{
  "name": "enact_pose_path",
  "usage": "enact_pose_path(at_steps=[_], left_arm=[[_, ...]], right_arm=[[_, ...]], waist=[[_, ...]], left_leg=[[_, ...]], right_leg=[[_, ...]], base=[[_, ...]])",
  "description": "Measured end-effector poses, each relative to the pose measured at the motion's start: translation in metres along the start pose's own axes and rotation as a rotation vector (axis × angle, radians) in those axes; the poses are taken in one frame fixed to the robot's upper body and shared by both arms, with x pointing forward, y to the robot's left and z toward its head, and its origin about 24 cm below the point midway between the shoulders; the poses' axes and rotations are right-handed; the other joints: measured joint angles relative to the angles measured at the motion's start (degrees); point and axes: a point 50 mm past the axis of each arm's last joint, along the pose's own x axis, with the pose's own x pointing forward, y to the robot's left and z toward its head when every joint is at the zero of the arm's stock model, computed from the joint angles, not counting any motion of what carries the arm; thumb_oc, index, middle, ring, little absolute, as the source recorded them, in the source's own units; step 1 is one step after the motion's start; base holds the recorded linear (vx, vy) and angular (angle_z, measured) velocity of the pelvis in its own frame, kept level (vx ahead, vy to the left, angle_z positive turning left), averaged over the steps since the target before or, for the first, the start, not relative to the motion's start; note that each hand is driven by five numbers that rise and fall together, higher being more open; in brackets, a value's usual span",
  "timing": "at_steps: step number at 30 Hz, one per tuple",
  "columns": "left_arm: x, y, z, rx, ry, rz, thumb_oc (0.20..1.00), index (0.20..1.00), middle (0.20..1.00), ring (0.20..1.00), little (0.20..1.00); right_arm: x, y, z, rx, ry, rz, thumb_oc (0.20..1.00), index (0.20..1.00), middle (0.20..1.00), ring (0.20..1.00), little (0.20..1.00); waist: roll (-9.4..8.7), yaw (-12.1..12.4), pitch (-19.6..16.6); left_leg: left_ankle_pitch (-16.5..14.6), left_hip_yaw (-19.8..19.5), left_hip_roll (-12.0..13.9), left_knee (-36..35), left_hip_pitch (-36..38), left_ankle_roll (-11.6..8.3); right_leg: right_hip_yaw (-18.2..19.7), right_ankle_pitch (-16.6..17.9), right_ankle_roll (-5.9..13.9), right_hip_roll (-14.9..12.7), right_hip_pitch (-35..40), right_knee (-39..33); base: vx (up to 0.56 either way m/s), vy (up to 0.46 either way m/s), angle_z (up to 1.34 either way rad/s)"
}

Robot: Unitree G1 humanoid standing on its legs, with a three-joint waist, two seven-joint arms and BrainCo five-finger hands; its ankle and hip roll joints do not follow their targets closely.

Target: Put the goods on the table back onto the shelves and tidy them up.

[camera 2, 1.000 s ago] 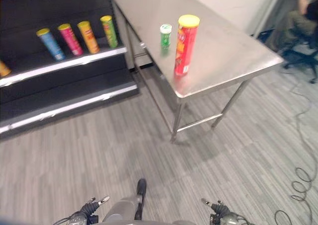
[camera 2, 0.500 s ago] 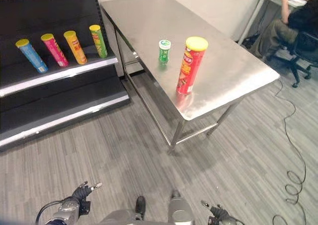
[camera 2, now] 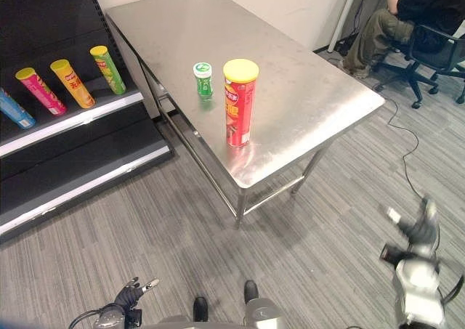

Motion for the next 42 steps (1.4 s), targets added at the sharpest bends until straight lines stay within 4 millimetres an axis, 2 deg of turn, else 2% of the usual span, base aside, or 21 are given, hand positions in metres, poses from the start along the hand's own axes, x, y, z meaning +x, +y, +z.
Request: enact_pose_path(at_steps=[1,2,5,8,12,13,15,17,19,23,26,28,31,33,36,39,42], left_arm=[[0.000,0.000,0.000,0.000,0.000,0.000,1.000,1.000,1.000,1.000,1.000],[0.000,0.001,0.000,0.020,-0.004,-0.003,1.000,1.000,1.000,1.000,1.000],[0.000,0.005,0.002,0.039,-0.009,-0.007,1.000,1.000,1.000,1.000,1.000],[0.000,0.009,0.002,0.069,-0.007,-0.009,1.000,1.000,1.000,1.000,1.000],[-0.002,0.011,-0.013,0.068,0.053,0.003,1.000,1.000,1.000,1.000,1.000],[-0.004,0.013,-0.021,0.055,0.090,0.014,1.000,1.000,1.000,1.000,1.000],[-0.005,0.015,-0.028,0.065,0.124,0.020,1.000,1.000,1.000,1.000,1.000],[-0.005,0.016,-0.029,0.079,0.131,0.017,1.000,1.000,1.000,1.000,1.000],[-0.005,0.013,-0.027,0.101,0.120,0.000,1.000,1.000,1.000,1.000,1.000],[0.000,0.003,-0.006,0.108,0.036,-0.032,1.000,1.000,1.000,1.000,1.000],[0.004,-0.011,0.019,0.103,-0.062,-0.066,1.000,1.000,1.000,1.000,1.000],[0.006,-0.015,0.027,0.098,-0.086,-0.071,1.000,1.000,1.000,1.000,1.000],[0.006,-0.014,0.029,0.096,-0.090,-0.064,1.000,1.000,1.000,1.000,1.000],[0.005,-0.013,0.024,0.095,-0.075,-0.061,1.000,1.000,1.000,1.000,1.000],[0.000,-0.008,-0.001,0.089,-0.002,-0.045,1.000,1.000,1.000,1.000,1.000],[-0.006,-0.001,-0.024,0.065,0.072,-0.019,1.000,1.000,1.000,1.000,1.000],[-0.008,0.001,-0.030,0.066,0.088,-0.017,1.000,1.000,1.000,1.000,1.000]], right_arm=[[0.000,0.000,0.000,0.000,0.000,0.000,1.000,1.000,1.000,1.000,1.000],[0.023,0.002,0.040,-0.033,-0.151,0.032,1.000,1.000,1.000,1.000,1.000],[0.047,0.011,0.074,-0.054,-0.244,0.076,1.000,1.000,1.000,1.000,1.000],[0.059,0.029,0.097,-0.100,-0.300,0.162,1.000,1.000,1.000,1.000,1.000],[0.069,0.071,0.139,-0.043,-0.391,0.294,1.000,1.000,1.000,1.000,1.000],[0.075,0.088,0.152,-0.047,-0.397,0.332,1.000,1.000,1.000,1.000,1.000],[0.081,0.102,0.170,-0.063,-0.417,0.365,1.000,1.000,1.000,1.000,1.000],[0.083,0.105,0.175,-0.079,-0.421,0.380,1.000,1.000,1.000,1.000,1.000],[0.085,0.104,0.172,-0.085,-0.403,0.380,1.000,1.000,1.000,1.000,1.000],[0.085,0.102,0.168,-0.106,-0.379,0.391,1.000,1.000,1.000,1.000,1.000],[0.077,0.102,0.177,-0.119,-0.428,0.433,1.000,1.000,1.000,1.000,1.000],[0.077,0.102,0.178,-0.122,-0.433,0.436,1.000,1.000,1.000,1.000,1.000],[0.078,0.099,0.176,-0.149,-0.428,0.437,1.000,1.000,1.000,1.000,1.000],[0.079,0.099,0.174,-0.153,-0.420,0.437,1.000,1.000,1.000,1.000,1.000],[0.077,0.100,0.176,-0.136,-0.423,0.463,1.000,1.000,1.000,1.000,1.000],[0.062,0.104,0.188,-0.056,-0.488,0.583,1.000,1.000,1.000,1.000,1.000],[0.057,0.104,0.196,-0.022,-0.521,0.648,1.000,1.000,1.000,1.000,1.000]], waist=[[0.00,0.0,0.0],[0.06,0.7,-0.2],[0.17,1.6,-0.5],[0.15,1.9,-0.5],[0.04,1.5,-0.5],[-0.05,0.8,-0.6],[-0.03,0.4,-0.6],[0.03,0.3,-0.6],[0.19,0.2,-0.6],[0.63,0.1,-0.6],[1.17,0.7,-0.5],[1.23,1.2,-0.5],[1.40,2.2,-0.5],[1.48,3.0,-0.5],[1.67,3.8,-0.4],[1.69,4.0,-0.3],[1.67,4.8,-0.3]], left_leg=[[0.0,0.0,0.0,0.0,0.0,0.00],[0.0,-0.2,0.1,0.0,0.1,-0.37],[0.2,-0.5,0.2,0.0,0.0,-0.63],[0.3,-0.5,0.4,-0.1,-0.1,-0.84],[0.4,1.1,0.9,-0.4,0.2,-0.93],[0.4,2.0,1.0,-0.6,0.3,-0.94],[0.4,3.0,1.2,-0.8,0.3,-0.97],[0.4,3.2,1.3,-1.0,0.5,-0.97],[0.4,3.7,1.3,-1.4,1.1,-0.96],[0.5,2.7,1.3,-1.8,1.1,-1.10],[1.1,1.2,1.4,-2.0,0.8,-1.67],[1.3,0.7,1.4,-2.1,0.8,-1.93],[1.2,-0.6,1.5,-2.1,0.0,-2.54],[1.3,-0.6,1.5,-2.1,-0.1,-2.59],[1.3,-0.9,1.5,-2.2,-0.1,-2.61],[1.8,-1.9,1.5,-2.7,-0.1,-2.68],[1.9,-2.1,1.5,-2.8,0.0,-2.68]], right_leg=[[0.0,0.0,0.00,0.0,0.0,0.0],[-0.2,0.1,0.00,0.1,0.6,-0.4],[-0.9,0.1,-0.03,0.2,0.7,-0.5],[-1.0,0.3,-0.17,0.3,0.8,-1.0],[0.4,0.7,-0.25,0.7,0.1,-1.0],[1.5,0.9,-0.29,0.9,-0.2,-1.0],[2.3,1.3,-0.41,1.1,-0.7,-1.0],[2.7,1.3,-0.41,1.2,-0.8,-1.0],[3.0,1.3,-0.41,1.3,-0.5,-1.0],[2.3,1.3,-0.41,1.3,-0.4,-1.1],[0.7,1.2,-0.48,1.2,-0.1,-1.1],[-0.3,1.1,-0.62,1.2,0.3,-1.1],[-1.6,0.9,-0.83,1.2,0.3,-1.1],[-1.6,0.9,-0.84,1.3,0.2,-1.1],[-1.9,0.9,-0.84,1.2,0.4,-1.1],[-3.2,0.6,-1.00,1.2,0.6,-1.1],[-3.3,0.6,-1.05,1.2,0.6,-1.1]], base=[[0.03,-0.049,0.04],[0.01,-0.029,0.04],[-0.01,-0.076,0.10],[-0.01,-0.067,0.02],[-0.02,-0.013,-0.23],[0.00,0.045,-0.27],[0.02,0.048,-0.28],[0.03,0.049,-0.11],[0.02,0.014,-0.09],[0.00,-0.028,0.06],[-0.01,-0.061,0.24],[0.00,-0.045,0.25],[0.01,-0.035,0.25],[0.02,-0.019,0.08],[0.03,-0.026,0.05],[0.00,-0.026,0.16],[0.00,-0.010,0.08]])
